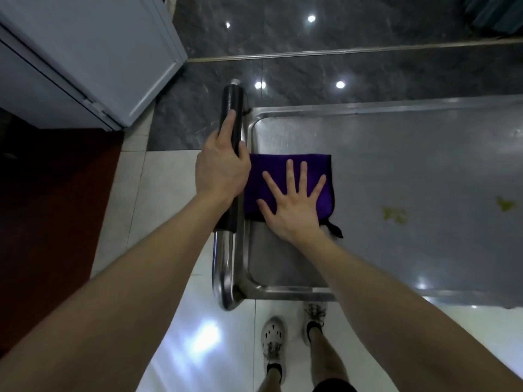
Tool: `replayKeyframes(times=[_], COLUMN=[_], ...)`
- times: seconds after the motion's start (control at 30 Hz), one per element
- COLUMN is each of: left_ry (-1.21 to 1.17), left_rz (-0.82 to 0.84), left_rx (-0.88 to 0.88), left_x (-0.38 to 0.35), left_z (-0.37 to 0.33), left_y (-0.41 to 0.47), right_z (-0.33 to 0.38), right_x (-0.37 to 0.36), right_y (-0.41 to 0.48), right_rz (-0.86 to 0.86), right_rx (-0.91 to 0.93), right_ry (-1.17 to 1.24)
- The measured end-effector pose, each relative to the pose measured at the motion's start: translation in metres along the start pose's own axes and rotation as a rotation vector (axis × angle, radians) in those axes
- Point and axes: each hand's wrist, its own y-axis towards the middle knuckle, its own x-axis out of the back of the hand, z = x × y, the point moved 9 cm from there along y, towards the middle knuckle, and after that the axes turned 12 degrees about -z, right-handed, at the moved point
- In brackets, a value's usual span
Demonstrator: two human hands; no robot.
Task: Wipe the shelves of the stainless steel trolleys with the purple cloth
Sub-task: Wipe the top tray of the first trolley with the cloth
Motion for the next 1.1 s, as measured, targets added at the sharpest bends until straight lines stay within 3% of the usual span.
replayKeyframes(times=[0.2, 0.37, 0.47, 0.63, 0.93, 1.1], left_ry=[0.147, 0.125, 0.057, 0.007, -0.050, -0.029], left_rz=[-0.049, 0.194, 0.166, 0.106, 0.015, 0.002], left_rx=[-0.064, 0.039, 0.050, 0.084, 0.077, 0.085], left_x=[0.017, 0.008, 0.013, 0.016, 0.012, 0.009], left_z=[-0.012, 0.000, 0.006, 0.008, 0.009, 0.011], left_y=[-0.008, -0.042, -0.067, -0.062, -0.044, -0.037], right_z=[0.016, 0.016, 0.017, 0.005, -0.007, -0.006], right_x=[0.002, 0.003, -0.001, 0.000, -0.004, -0.008], right_y=[-0.148, -0.157, -0.154, -0.083, 0.143, 0.147], right_rz=[0.003, 0.034, 0.007, 0.042, 0.161, 0.175], right_rx=[0.072, 0.051, 0.052, 0.030, -0.038, -0.020], right_ry=[0.010, -0.019, 0.001, 0.019, 0.028, 0.010])
